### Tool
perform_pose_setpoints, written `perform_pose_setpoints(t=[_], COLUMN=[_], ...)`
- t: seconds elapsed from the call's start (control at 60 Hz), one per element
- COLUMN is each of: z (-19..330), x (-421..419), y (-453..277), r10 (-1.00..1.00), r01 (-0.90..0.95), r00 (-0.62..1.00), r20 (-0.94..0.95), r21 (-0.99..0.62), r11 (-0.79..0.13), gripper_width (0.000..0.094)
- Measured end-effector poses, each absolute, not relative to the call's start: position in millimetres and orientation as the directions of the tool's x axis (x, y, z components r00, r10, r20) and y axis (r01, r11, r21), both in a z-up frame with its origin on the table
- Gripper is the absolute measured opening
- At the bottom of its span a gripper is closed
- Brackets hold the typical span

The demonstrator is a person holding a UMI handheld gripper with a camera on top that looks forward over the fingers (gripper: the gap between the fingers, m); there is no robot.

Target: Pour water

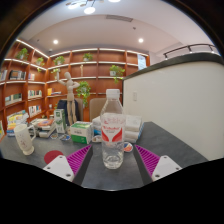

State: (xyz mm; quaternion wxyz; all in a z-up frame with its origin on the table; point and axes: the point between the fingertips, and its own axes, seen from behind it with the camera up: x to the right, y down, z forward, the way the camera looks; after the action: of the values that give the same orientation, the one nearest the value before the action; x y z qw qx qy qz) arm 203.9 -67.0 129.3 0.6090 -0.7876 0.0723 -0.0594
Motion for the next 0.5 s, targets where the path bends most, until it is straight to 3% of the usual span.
perform_pose_setpoints(t=[0.25, 0.433, 0.5], z=[153.0, 158.2, 156.7], x=[216.5, 225.4, 227.1], y=[0.6, 30.7, 33.4], r10=[-0.181, -0.161, -0.145], r01=[-0.01, 0.01, 0.023], r00=[0.983, 0.986, 0.988], r20=[0.027, 0.037, 0.045], r21=[-0.98, -0.986, -0.989], r11=[-0.199, -0.165, -0.146], gripper_width=[0.0851, 0.0539, 0.049])
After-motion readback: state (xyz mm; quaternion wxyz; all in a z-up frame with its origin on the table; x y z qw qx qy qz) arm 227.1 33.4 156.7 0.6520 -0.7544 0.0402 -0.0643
